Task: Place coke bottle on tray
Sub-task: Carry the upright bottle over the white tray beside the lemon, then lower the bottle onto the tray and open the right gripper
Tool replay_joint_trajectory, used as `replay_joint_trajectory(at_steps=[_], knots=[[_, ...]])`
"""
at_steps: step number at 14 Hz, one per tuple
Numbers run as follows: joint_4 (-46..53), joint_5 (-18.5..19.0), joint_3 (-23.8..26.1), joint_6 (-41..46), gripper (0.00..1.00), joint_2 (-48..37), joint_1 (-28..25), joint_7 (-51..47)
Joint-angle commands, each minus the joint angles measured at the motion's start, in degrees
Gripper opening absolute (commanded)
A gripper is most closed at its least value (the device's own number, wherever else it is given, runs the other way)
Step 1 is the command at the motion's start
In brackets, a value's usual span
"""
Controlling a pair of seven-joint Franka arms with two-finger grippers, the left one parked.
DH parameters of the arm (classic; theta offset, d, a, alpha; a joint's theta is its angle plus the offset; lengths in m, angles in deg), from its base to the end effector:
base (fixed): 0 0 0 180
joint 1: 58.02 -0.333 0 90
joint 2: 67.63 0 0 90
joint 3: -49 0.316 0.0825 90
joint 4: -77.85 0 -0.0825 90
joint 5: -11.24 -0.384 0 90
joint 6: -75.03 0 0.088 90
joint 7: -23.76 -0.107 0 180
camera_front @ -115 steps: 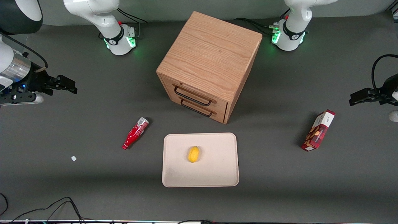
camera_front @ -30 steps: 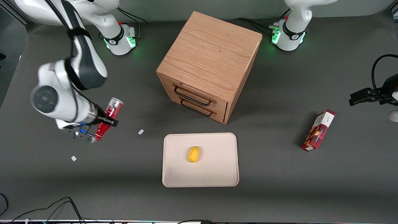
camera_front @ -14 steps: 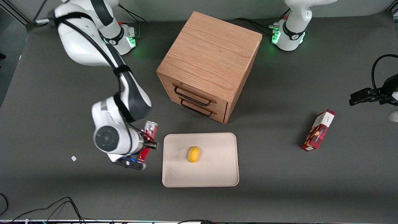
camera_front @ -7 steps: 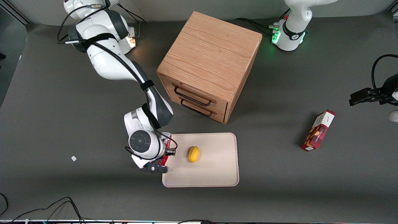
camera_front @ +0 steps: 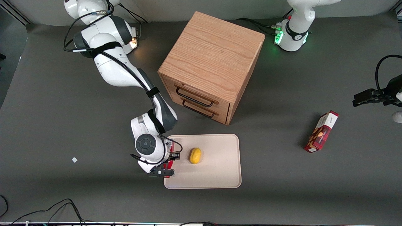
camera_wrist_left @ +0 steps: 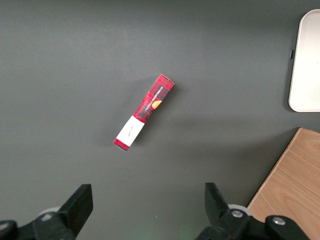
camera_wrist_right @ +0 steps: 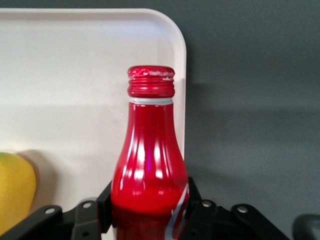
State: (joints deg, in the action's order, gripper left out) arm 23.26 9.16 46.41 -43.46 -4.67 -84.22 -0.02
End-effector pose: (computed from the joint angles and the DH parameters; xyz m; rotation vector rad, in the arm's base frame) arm 0.7151 0.3297 0.1936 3.1411 0.0078 0.0299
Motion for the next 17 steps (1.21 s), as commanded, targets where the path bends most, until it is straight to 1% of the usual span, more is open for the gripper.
replay_joint_trajectory(at_steps=[1,2,3,5,6,7,17], knots=[[2.6,-0.4,-0.7,-0.8,0.0,1.4,-0.3,1.5],[2.6,-0.4,-0.7,-0.9,0.05,1.6,-0.3,1.5],[2.6,-0.4,-0.7,-0.9,0.23,1.6,-0.3,1.5],[2.6,-0.4,-0.7,-0.9,0.51,1.6,-0.3,1.5],[2.5,-0.4,-0.7,-1.6,0.86,1.7,-0.3,1.4],[2.3,-0.4,-0.8,-2.1,1.0,1.6,-0.3,1.4],[2.3,-0.5,-0.7,-2.1,1.0,1.6,-0.2,1.4]])
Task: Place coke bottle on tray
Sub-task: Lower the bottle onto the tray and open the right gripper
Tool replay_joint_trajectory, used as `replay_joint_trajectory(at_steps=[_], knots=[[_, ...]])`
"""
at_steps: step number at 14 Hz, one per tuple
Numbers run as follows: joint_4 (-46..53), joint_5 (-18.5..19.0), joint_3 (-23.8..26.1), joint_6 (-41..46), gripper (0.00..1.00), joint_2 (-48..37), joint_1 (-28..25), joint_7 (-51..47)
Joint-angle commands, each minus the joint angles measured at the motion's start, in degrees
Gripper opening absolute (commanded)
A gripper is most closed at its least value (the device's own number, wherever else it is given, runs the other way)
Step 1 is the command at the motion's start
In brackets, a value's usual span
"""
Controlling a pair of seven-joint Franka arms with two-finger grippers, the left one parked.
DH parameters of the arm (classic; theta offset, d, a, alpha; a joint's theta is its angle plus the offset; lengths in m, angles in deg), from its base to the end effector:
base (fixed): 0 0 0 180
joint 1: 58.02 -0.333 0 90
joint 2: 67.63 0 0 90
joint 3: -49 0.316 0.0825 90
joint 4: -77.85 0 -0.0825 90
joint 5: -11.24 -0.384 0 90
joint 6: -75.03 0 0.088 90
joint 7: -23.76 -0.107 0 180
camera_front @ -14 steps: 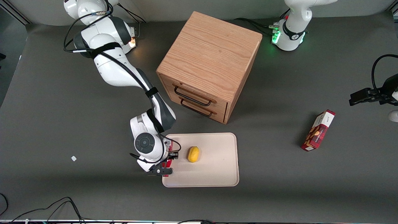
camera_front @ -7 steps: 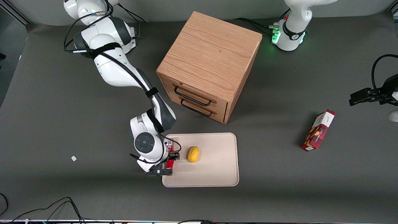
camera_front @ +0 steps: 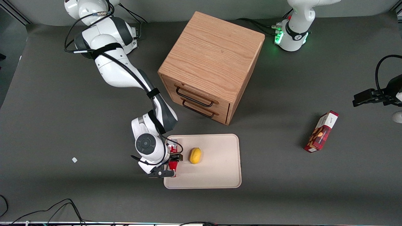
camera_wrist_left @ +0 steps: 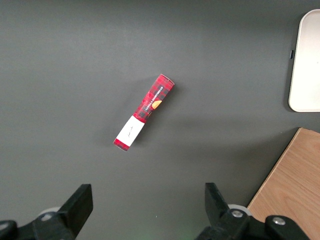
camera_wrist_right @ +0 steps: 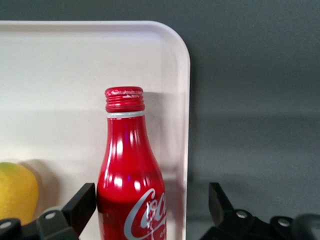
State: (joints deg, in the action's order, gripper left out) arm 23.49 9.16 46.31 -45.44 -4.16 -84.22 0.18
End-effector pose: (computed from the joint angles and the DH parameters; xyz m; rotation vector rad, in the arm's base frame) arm 0.7183 0.3303 0.1916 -3.1308 -0.0126 -0.0735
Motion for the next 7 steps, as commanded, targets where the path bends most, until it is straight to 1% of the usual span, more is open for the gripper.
replay_joint_trajectory(at_steps=[1,6,7], knots=[[2.1,-0.5,-0.6,-0.1,1.0,1.1,-0.2,1.2],[2.1,-0.7,-0.4,0.7,1.0,0.5,-0.2,0.6],[2.1,-0.8,-0.3,1.9,1.0,0.1,-0.2,0.5]])
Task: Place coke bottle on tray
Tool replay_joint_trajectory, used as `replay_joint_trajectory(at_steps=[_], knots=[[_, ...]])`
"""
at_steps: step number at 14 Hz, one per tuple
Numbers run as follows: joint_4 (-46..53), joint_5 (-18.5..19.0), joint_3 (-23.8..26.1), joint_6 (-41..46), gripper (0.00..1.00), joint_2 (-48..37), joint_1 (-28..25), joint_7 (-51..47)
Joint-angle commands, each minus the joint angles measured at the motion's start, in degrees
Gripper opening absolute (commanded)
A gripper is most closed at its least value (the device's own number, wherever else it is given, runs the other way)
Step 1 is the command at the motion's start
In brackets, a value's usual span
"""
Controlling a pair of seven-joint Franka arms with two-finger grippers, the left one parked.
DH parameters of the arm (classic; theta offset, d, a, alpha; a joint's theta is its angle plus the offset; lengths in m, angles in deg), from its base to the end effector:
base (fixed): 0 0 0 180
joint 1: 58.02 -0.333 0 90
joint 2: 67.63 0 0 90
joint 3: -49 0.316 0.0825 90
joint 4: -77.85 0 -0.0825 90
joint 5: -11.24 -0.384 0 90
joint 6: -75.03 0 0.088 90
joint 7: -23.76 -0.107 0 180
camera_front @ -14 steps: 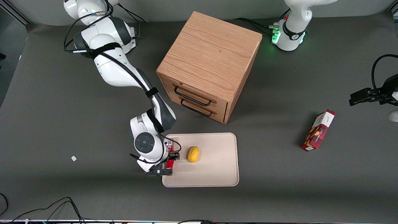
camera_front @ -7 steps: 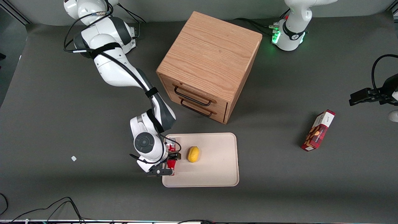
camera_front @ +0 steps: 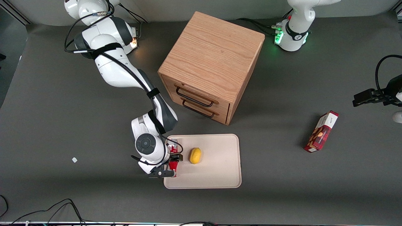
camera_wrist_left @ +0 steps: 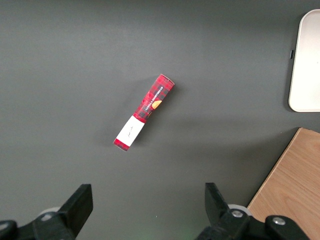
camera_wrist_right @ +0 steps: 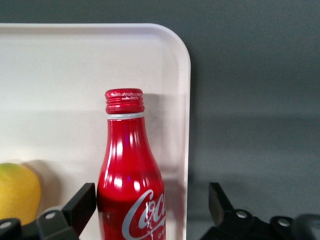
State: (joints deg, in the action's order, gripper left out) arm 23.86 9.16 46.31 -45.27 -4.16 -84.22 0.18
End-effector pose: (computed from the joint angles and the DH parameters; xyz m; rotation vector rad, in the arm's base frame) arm 0.7192 0.3308 0.1944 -3.1292 -0.0129 -0.0784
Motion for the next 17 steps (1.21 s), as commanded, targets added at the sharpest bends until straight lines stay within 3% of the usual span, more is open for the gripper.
replay_joint_trajectory(at_steps=[1,4,9,14,17], knots=[[1.7,-0.9,-0.3,3.4,1.0,-0.9,-0.2,0.4],[0.6,-1.3,-0.1,9.5,1.0,-5.6,0.5,0.4],[-19.9,-2.4,1.0,12.2,1.0,-23.6,3.7,1.3],[-43.1,-2.3,4.8,15.3,1.0,-47.5,13.8,12.8],[-45.9,-2.0,4.9,22.5,1.0,-56.2,19.3,19.3]])
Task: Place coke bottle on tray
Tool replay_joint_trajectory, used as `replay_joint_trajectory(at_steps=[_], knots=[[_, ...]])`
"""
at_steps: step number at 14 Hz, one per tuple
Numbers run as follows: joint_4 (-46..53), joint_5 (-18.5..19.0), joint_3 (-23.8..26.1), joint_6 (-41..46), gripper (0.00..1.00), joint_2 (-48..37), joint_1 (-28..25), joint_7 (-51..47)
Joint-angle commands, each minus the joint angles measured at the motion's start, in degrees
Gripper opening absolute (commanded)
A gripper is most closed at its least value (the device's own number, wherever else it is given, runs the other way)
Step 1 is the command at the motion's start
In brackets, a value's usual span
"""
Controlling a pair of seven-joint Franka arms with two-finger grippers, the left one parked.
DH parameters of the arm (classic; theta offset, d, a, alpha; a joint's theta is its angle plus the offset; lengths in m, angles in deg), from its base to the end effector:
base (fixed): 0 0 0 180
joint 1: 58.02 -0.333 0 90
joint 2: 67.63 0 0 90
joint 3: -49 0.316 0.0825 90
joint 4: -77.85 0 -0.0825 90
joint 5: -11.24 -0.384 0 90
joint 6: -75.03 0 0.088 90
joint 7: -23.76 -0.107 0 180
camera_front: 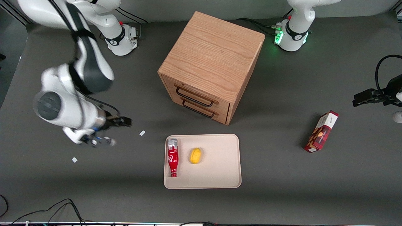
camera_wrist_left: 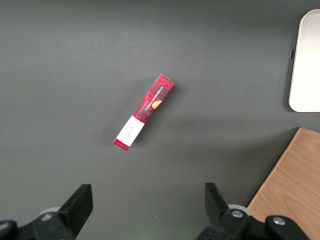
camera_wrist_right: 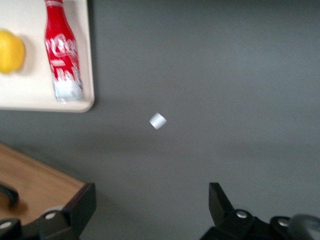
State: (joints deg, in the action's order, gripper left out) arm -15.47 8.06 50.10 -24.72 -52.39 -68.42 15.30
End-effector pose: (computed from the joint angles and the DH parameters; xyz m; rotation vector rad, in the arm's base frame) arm 0.6103 0.1282 0.4532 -3.0995 -0.0607 0.2510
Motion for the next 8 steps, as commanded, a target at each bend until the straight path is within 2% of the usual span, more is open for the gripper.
replay_joint_trajectory(at_steps=[1,8], knots=[[-6.8,-0.9,1.1,4.0,1.0,-10.0,4.6,5.2],[-13.4,-1.1,1.1,7.0,1.0,-22.2,8.9,7.1]])
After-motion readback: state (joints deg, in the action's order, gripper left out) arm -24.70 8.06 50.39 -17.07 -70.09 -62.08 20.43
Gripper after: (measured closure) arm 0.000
